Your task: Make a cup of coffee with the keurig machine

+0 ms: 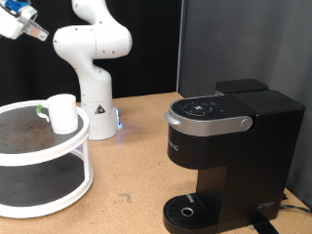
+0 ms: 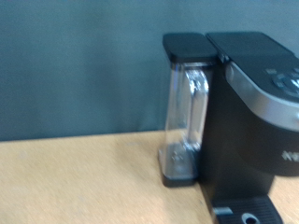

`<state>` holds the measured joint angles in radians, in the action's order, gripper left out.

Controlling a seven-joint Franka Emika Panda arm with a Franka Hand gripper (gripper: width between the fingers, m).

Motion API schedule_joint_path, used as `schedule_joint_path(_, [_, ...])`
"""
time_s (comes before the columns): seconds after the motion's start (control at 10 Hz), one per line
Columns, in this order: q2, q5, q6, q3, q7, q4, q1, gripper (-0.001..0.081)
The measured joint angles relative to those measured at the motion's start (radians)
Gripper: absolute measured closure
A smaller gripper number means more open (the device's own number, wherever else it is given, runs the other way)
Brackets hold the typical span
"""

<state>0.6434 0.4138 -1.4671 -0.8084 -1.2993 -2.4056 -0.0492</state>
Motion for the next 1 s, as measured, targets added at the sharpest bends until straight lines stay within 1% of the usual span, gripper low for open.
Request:
schedule_joint_path(0.3, [-0.011,-0.038,-0.087,-0.055,-0.093,-0.044,-0.006,0.0803])
schedule_joint_path(0.6, [-0.052,-0.068,-0.16,-0.108,-0.173,-0.098,-0.004,0.0803])
schedule_joint_path(0.8, [-0.07,-0.068,-0.244,-0.134,-0.233,-0.133,-0.004,0.0803])
schedule_joint_path(1.0, [-0.072,-0.068,-0.293,-0.161,-0.266,-0.162,-0.004,0.0803])
